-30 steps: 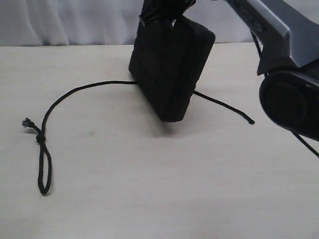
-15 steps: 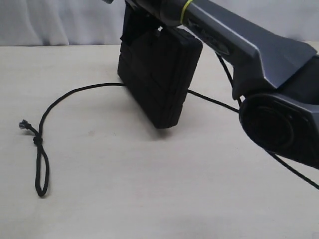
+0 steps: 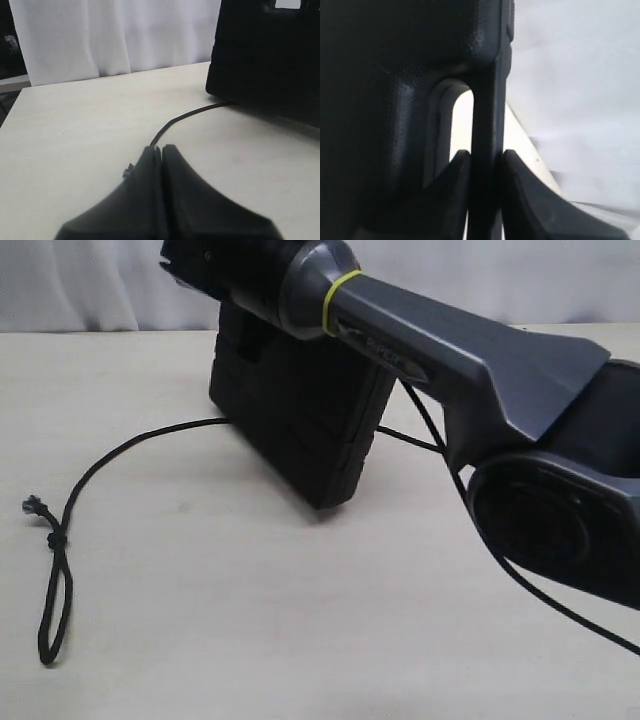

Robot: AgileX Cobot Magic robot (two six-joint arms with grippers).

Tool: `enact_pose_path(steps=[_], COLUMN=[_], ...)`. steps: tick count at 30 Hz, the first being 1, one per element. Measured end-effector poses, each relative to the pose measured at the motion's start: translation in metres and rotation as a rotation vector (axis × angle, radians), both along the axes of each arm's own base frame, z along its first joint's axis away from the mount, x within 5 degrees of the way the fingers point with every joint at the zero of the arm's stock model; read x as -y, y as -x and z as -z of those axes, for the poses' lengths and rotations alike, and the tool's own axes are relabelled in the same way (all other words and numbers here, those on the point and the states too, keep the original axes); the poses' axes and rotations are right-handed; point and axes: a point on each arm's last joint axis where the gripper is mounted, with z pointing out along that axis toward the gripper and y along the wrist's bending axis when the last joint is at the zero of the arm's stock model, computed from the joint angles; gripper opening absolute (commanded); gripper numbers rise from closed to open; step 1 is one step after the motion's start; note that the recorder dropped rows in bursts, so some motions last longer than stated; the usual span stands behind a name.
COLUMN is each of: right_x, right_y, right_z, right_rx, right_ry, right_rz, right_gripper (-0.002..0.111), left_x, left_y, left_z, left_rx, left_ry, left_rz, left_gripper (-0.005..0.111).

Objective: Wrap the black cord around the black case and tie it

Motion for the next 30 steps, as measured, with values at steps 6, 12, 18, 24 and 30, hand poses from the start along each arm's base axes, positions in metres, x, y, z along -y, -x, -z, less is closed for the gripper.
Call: enact_pose_path(steps=[6, 12, 18, 24, 30], right_x=[0.002, 0.020, 0.064, 0.107, 0.113], right_y=[0.008, 0.018, 0.035, 0.055, 0.069], right_z=[-0.025, -0.033, -0.018, -0.030, -0.022], right_rx=[0.090, 0.147, 0.019, -0.011, 0.092], right_ry=[0.026, 0.041, -0.052, -0.186, -0.111], right_rz=[0.004, 0.041, 0.112, 0.106, 0.044], right_gripper=[0.004, 0.004, 0.004, 0.004, 0.004], left_x=[0.000, 0.000, 0.000, 0.000, 0.000], left_y=[0.000, 0.000, 0.000, 0.000, 0.000], left_z=[0.000, 0.000, 0.000, 0.000, 0.000], left_rx=[0.000, 0.000, 0.000, 0.000, 0.000], left_ry=[0.000, 0.000, 0.000, 0.000, 0.000], left_rz=[0.000, 0.000, 0.000, 0.000, 0.000], left_gripper=[0.000, 0.000, 0.000, 0.000, 0.000])
